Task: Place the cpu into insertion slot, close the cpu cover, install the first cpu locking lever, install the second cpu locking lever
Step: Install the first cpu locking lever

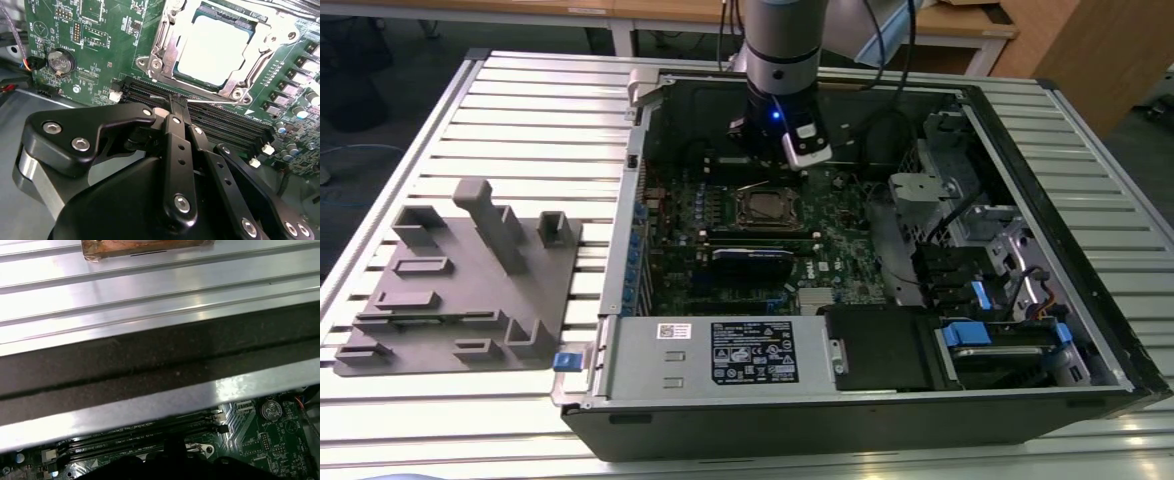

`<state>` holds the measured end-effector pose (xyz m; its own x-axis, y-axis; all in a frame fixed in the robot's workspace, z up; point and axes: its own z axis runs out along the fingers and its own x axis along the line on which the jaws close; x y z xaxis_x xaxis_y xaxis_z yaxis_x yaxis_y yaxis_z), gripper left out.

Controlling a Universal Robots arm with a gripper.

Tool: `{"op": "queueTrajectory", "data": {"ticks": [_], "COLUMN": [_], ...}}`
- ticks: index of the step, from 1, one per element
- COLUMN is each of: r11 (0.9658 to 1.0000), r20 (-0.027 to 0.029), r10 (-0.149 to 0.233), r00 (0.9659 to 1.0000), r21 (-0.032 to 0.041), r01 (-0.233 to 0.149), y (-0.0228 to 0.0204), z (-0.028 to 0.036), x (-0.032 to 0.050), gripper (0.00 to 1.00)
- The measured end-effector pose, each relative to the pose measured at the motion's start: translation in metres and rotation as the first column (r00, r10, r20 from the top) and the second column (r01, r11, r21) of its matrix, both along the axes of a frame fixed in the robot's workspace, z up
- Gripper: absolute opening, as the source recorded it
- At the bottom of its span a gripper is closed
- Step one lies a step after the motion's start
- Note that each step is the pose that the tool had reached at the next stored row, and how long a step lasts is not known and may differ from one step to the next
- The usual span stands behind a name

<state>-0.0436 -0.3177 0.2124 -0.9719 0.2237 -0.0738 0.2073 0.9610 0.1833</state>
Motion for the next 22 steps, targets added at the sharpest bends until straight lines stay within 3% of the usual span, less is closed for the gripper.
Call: {"op": "queueTrajectory", "data": {"ticks": [5,22], "r11": [0.9995,0.9994], "r20": [-0.0002,0.0], "r10": [-0.033,-0.034], "r00": [0.9995,0.9994], "r21": [-0.0001,0.0], "r01": [0.033,0.034], "y": [-0.0001,0.0], "z": [-0.0006,-0.0045], "x": [0.0,-0.0007], "gripper": [0.11,0.11]}}
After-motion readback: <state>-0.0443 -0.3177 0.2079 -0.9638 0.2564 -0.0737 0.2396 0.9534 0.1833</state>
